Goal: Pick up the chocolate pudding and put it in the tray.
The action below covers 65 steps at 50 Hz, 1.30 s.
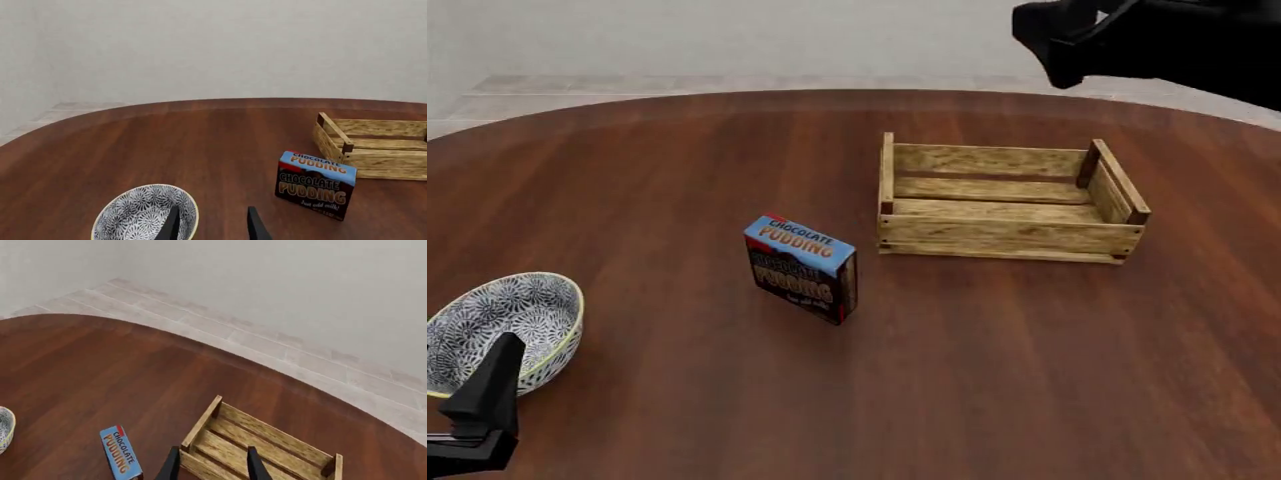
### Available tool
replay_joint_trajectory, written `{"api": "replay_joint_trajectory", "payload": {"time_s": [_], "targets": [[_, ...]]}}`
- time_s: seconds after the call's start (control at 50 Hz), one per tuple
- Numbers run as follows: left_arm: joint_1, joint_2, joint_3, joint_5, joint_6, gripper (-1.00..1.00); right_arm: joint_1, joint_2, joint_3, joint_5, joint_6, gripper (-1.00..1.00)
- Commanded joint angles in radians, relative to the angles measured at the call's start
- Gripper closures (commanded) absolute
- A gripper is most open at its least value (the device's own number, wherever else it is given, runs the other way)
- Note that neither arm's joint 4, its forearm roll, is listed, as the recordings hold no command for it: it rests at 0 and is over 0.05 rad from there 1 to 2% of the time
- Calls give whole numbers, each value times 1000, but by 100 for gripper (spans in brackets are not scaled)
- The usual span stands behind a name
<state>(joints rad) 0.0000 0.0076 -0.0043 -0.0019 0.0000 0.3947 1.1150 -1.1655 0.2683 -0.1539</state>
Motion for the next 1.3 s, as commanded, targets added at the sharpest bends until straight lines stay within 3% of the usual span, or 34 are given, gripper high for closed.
{"api": "replay_joint_trajectory", "payload": {"time_s": [0.02, 0.54, 1.3], "targets": [[0, 0, 0, 0, 0, -100, 89, 130, -112, 19, -13, -100], [0, 0, 0, 0, 0, -100, 202, 245, -148, 29, 44, -100], [0, 0, 0, 0, 0, -100, 333, 327, -161, 74, -43, -100]]}}
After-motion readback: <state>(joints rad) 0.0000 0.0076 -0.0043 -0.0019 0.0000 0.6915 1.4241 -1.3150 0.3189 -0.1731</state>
